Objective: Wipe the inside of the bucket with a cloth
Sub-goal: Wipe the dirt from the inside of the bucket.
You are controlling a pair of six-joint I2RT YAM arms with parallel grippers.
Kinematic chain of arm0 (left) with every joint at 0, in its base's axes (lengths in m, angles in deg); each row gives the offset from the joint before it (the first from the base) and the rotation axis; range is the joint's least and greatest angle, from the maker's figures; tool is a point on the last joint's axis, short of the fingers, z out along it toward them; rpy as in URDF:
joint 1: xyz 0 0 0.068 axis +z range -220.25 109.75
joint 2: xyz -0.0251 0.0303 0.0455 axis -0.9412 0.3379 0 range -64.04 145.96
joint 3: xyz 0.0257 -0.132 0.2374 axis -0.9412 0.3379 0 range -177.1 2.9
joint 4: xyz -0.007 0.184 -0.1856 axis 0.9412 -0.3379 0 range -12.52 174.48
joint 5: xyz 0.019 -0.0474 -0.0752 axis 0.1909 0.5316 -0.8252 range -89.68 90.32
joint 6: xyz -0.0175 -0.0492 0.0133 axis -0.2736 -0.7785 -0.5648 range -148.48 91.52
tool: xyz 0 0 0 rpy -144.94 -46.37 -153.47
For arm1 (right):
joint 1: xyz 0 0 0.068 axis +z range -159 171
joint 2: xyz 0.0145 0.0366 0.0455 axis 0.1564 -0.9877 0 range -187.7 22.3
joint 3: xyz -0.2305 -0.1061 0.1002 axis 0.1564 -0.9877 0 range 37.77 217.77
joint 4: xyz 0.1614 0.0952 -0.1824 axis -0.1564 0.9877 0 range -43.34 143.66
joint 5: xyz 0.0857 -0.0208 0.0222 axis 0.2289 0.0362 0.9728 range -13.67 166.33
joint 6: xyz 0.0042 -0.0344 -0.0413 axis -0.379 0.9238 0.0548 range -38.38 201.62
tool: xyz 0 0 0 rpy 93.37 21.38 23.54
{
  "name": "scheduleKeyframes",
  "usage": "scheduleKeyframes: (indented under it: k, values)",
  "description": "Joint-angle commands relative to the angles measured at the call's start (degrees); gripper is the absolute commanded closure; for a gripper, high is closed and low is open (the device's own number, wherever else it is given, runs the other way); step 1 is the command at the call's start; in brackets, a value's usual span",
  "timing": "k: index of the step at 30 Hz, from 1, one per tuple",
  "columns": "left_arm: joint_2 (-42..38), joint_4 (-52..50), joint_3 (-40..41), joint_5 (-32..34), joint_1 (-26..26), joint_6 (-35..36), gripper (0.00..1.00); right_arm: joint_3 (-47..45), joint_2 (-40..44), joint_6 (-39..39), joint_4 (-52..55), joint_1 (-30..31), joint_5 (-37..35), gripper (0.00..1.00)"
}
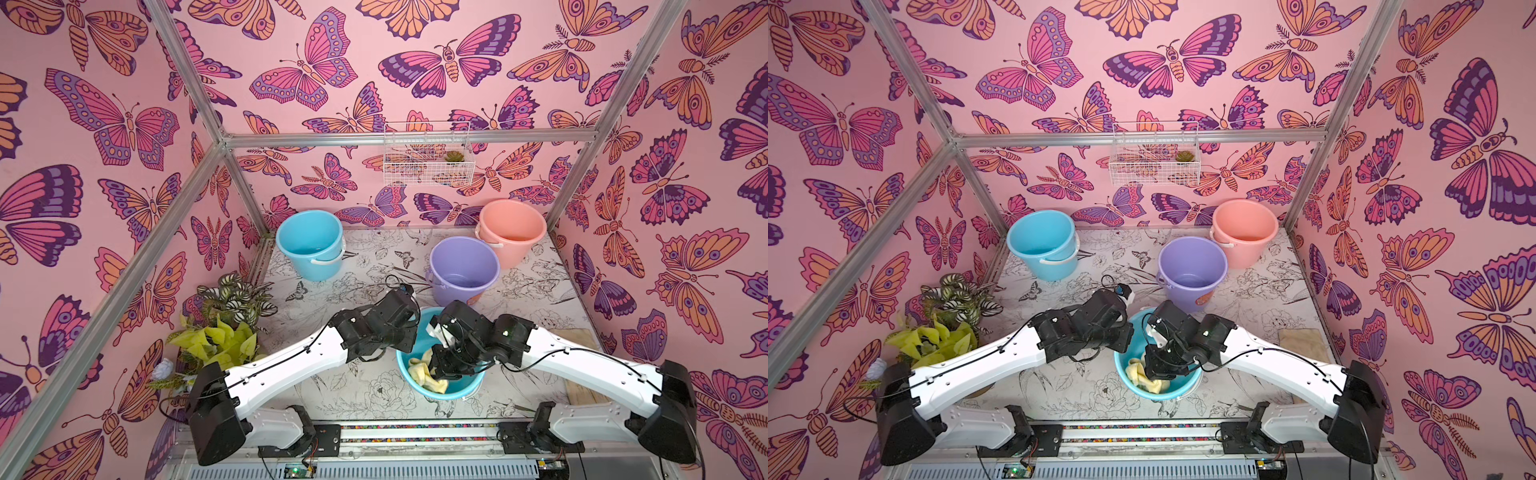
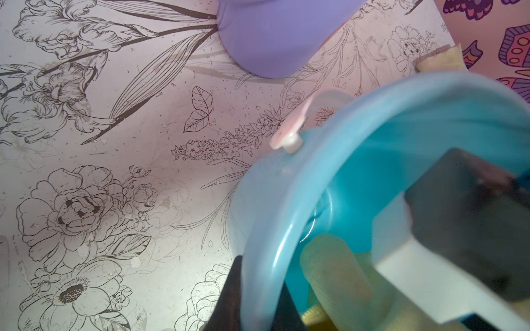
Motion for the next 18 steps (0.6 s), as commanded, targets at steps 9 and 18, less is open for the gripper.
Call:
scheduleKeyframes:
  k: [9,18]
  values:
    - [-1.16,0.86,1.18,-0.13,0.13,-0.36,1.0,-4.84,-1.39,-16.99,-19.86,-4.26,7.01,1.0]
    - [-1.0,0.83,0.69,-0.97,0.07,-0.84,1.0,-6.72,-3.49,-26.03,-21.35,-4.22,-5.67,1.0]
